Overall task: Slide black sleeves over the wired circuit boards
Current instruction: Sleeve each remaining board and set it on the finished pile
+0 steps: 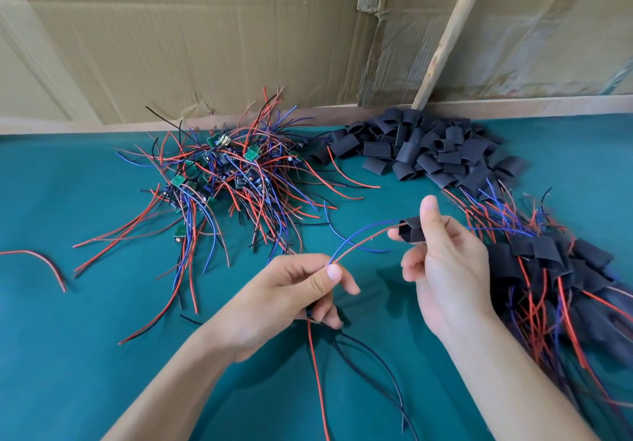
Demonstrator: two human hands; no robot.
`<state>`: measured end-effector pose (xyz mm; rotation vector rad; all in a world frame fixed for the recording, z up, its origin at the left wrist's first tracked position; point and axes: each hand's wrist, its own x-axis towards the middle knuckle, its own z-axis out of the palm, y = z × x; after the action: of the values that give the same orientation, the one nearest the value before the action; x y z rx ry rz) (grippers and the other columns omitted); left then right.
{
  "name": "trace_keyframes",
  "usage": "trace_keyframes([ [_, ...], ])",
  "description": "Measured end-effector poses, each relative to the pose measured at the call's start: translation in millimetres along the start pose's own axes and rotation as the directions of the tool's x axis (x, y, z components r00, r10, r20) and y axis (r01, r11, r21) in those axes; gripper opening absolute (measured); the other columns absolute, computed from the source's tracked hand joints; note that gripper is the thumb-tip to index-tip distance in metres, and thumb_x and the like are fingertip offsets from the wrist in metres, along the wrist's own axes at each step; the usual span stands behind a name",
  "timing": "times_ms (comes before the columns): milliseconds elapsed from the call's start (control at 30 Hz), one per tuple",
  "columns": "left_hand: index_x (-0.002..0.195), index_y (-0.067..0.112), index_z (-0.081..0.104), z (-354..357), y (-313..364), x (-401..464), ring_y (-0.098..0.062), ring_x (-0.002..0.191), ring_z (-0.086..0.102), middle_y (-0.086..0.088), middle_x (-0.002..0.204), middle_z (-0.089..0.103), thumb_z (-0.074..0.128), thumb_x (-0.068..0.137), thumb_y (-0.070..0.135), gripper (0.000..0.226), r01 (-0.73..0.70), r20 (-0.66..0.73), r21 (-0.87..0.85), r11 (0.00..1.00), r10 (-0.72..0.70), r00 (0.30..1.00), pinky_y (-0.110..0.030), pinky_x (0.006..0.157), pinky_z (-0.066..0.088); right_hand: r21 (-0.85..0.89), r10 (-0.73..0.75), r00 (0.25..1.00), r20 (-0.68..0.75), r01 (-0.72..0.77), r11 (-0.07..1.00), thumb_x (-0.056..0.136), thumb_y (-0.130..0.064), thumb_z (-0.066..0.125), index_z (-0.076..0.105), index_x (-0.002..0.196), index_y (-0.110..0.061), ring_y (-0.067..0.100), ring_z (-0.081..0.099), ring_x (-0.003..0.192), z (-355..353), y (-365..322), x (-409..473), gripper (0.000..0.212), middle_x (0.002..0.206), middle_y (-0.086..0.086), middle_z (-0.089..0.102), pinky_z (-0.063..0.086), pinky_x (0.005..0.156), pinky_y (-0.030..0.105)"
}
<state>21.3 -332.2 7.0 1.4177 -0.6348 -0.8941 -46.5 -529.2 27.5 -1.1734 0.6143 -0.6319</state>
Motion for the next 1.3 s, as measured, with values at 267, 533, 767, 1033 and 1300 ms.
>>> trace_keyframes([
  [267, 0.097, 0.016, 0.076, 8.1, 2.2, -0.1, -0.020, 0.066, 0.061, 0.000, 0.061, 0.047, 0.056, 0.096, 0.042, 0.033, -0.019, -0.058, 0.032, 0.999, 0.021, 0.998, -0.053, 0.090, 0.057, 0.010, -0.059, 0.992, -0.112, 0.061, 0.998, 0.100, -0.043, 0.063, 0.054, 0.072, -0.010, 0.016, 0.048, 0.033, 4.2, 0.5, -9.0, 0.044, 0.071, 0.016, 0.075, 0.034, 0.034, 0.023],
  [533, 0.095, 0.026, 0.077, 12.8, -3.5, 2.9, -0.016, 0.061, 0.063, 0.001, 0.059, 0.049, 0.057, 0.097, 0.048, 0.030, -0.092, -0.099, 0.237, 0.967, 0.118, 0.988, -0.017, 0.064, 0.047, 0.001, -0.022, 0.988, -0.156, 0.023, 1.000, 0.101, -0.041, 0.063, 0.052, 0.072, -0.011, 0.016, 0.049, 0.035, 4.4, 3.4, -9.3, 0.043, 0.070, 0.016, 0.075, 0.038, 0.035, 0.024],
  [767, 0.098, 0.038, 0.074, 14.1, -6.3, 2.2, -0.006, 0.059, 0.060, 0.002, 0.063, 0.065, 0.050, 0.093, 0.065, 0.037, -0.120, -0.102, 0.424, 0.898, 0.179, 0.979, -0.020, 0.060, 0.044, 0.025, 0.026, 0.985, -0.173, -0.022, 0.999, 0.100, -0.040, 0.065, 0.052, 0.070, -0.012, 0.016, 0.050, 0.035, 2.8, 1.9, -7.4, 0.043, 0.069, 0.018, 0.074, 0.039, 0.034, 0.023],
  [1033, 0.097, 0.036, 0.075, 13.9, -4.3, 1.9, -0.009, 0.060, 0.063, 0.010, 0.058, 0.059, 0.050, 0.092, 0.066, 0.039, -0.104, -0.112, 0.415, 0.904, 0.164, 0.980, -0.017, 0.059, 0.042, -0.040, -0.032, 0.998, -0.055, 0.029, 0.999, 0.096, -0.042, 0.069, 0.055, 0.073, -0.011, 0.020, 0.054, 0.036, 6.3, -1.3, -13.2, 0.041, 0.072, 0.020, 0.074, 0.040, 0.035, 0.026],
  [1300, 0.081, 0.028, 0.069, 17.6, -4.2, 1.7, -0.018, 0.052, 0.063, 0.004, 0.056, 0.057, 0.053, 0.099, 0.051, 0.034, -0.071, -0.210, 0.310, 0.948, 0.141, 0.967, -0.041, 0.053, 0.062, 0.183, 0.322, 0.920, 0.223, -0.364, 0.913, 0.059, -0.051, 0.081, 0.079, 0.065, -0.017, 0.007, 0.048, 0.041, 25.7, 11.8, -37.2, 0.034, 0.083, 0.008, 0.077, 0.044, 0.041, 0.018],
])
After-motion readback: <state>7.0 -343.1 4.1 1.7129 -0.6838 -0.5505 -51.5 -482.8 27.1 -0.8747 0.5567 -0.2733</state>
